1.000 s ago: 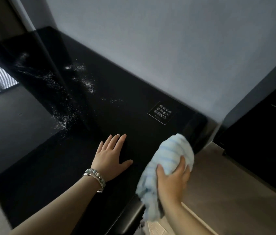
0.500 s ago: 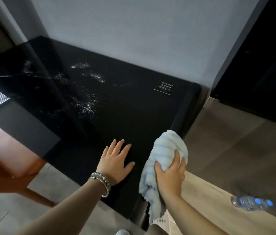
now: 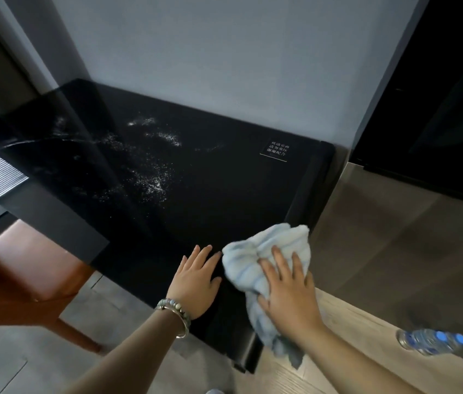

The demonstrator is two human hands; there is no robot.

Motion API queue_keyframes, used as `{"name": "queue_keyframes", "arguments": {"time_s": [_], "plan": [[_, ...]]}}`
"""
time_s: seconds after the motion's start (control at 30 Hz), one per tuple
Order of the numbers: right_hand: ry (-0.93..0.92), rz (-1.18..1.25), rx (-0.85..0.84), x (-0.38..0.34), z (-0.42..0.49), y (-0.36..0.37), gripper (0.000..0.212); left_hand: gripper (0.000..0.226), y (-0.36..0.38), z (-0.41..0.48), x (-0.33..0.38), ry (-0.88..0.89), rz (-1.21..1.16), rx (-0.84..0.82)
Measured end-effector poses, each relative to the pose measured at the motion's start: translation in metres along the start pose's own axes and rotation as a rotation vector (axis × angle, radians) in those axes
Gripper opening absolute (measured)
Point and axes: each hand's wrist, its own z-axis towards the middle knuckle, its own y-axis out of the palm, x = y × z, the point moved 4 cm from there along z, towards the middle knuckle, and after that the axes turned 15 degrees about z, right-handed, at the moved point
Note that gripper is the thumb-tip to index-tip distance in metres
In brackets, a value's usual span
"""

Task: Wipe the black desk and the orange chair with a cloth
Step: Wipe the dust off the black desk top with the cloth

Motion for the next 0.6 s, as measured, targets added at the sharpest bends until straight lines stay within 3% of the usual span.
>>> {"name": "queue_keyframes", "arguments": {"time_s": [0.13, 0.2, 0.27, 0.3, 0.37, 0.5, 0.6], "plan": [[0.254, 0.091, -0.049, 0.020, 0.055, -0.025, 0.062, 0.054, 0.003, -0.015, -0.001, -0.002, -0.060, -0.034], [0.164, 0.080, -0.038, -0.009, 0.052, -0.017, 0.058, 0.053, 0.004, -0.024, -0.007, -0.040, -0.156, 0.011], [-0.026, 0.023, -0.130, -0.045, 0.023, 0.002, 0.059, 0.050, 0.004, -0.032, -0.020, -0.130, -0.227, 0.095], [-0.117, 0.005, -0.172, -0.058, 0.007, 0.011, 0.065, 0.049, 0.005, -0.033, -0.028, -0.178, -0.229, 0.128], [-0.130, -0.006, -0.174, -0.059, 0.007, 0.011, 0.078, 0.049, 0.004, -0.033, -0.047, -0.242, -0.178, 0.143], [0.321, 0.121, 0.031, -0.018, 0.079, -0.017, 0.061, 0.054, -0.002, -0.021, -0.091, -0.222, -0.078, 0.067], [0.389, 0.074, 0.104, -0.033, 0.092, -0.013, 0.055, 0.060, -0.010, -0.004, -0.123, -0.180, 0.028, 0.027]]}}
